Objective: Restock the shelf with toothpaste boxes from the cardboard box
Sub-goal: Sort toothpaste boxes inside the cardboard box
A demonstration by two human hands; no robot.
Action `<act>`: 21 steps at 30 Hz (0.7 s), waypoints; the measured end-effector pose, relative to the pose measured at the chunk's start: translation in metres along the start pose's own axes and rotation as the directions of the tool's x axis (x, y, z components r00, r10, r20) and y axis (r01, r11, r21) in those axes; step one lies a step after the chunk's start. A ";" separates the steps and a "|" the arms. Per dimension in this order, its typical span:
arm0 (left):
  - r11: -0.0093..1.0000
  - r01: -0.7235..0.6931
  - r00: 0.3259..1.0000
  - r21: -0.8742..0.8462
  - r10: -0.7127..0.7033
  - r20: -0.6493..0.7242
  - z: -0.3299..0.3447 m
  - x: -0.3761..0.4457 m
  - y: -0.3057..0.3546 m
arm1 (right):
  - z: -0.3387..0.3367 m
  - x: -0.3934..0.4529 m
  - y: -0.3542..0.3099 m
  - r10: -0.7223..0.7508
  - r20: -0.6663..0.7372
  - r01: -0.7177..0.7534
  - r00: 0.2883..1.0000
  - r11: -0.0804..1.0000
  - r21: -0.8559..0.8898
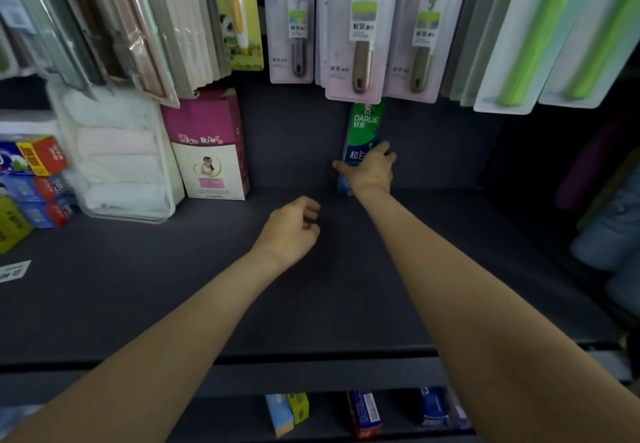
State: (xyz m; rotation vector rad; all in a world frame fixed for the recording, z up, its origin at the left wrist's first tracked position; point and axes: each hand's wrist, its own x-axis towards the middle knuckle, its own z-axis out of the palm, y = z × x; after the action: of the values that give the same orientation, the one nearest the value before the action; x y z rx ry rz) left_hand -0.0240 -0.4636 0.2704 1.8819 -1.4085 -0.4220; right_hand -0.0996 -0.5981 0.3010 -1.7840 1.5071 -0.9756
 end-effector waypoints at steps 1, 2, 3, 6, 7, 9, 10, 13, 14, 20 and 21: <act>1.000 -0.004 1.000 0.001 0.004 0.005 0.000 0.000 0.001 | -0.001 0.000 -0.001 0.004 -0.001 -0.004 1.000 1.000 -0.007; 1.000 -0.007 1.000 -0.001 0.007 0.012 -0.001 -0.001 0.003 | -0.002 0.000 -0.001 0.011 -0.001 -0.012 1.000 1.000 -0.008; 1.000 -0.010 1.000 -0.004 0.010 0.017 -0.002 -0.002 0.003 | -0.002 0.000 -0.001 0.023 0.000 -0.023 1.000 1.000 -0.004; 1.000 -0.024 1.000 -0.016 0.024 0.019 -0.004 -0.004 0.003 | -0.003 -0.002 -0.001 0.048 0.013 -0.048 0.999 0.999 -0.009; 1.000 -0.025 0.999 -0.017 0.025 0.022 -0.004 -0.005 0.002 | -0.003 -0.004 0.000 0.057 0.015 -0.057 0.998 0.998 -0.012; 1.000 -0.020 1.000 -0.022 0.020 0.011 -0.006 -0.009 -0.002 | -0.003 -0.012 0.005 0.063 0.021 -0.063 0.998 0.998 -0.003; 1.000 -0.019 1.000 -0.025 0.019 -0.009 -0.008 -0.011 -0.004 | -0.004 -0.019 0.008 0.052 0.032 -0.052 0.998 0.999 0.006; 0.998 -0.019 0.995 -0.059 0.013 -0.097 -0.013 -0.025 -0.006 | -0.011 -0.051 0.016 -0.010 0.135 0.008 0.991 1.000 0.012; 0.996 -0.024 0.993 -0.082 0.014 -0.121 -0.014 -0.034 -0.006 | -0.015 -0.066 0.018 -0.024 0.176 0.023 0.984 1.000 0.012; 0.944 -0.302 0.939 -0.135 0.271 -0.211 -0.021 -0.153 -0.017 | -0.037 -0.206 0.025 -0.420 0.302 0.377 0.856 0.906 0.192; 0.946 -0.300 0.946 -0.122 0.279 -0.167 -0.020 -0.180 -0.030 | -0.035 -0.235 0.030 -0.480 0.354 0.440 0.803 0.877 0.194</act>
State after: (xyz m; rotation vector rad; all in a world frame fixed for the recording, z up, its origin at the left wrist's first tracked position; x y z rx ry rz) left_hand -0.0526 -0.2858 0.2325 1.5254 -1.4836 -0.2281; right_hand -0.1648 -0.3714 0.2593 -2.1649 0.7705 -0.8214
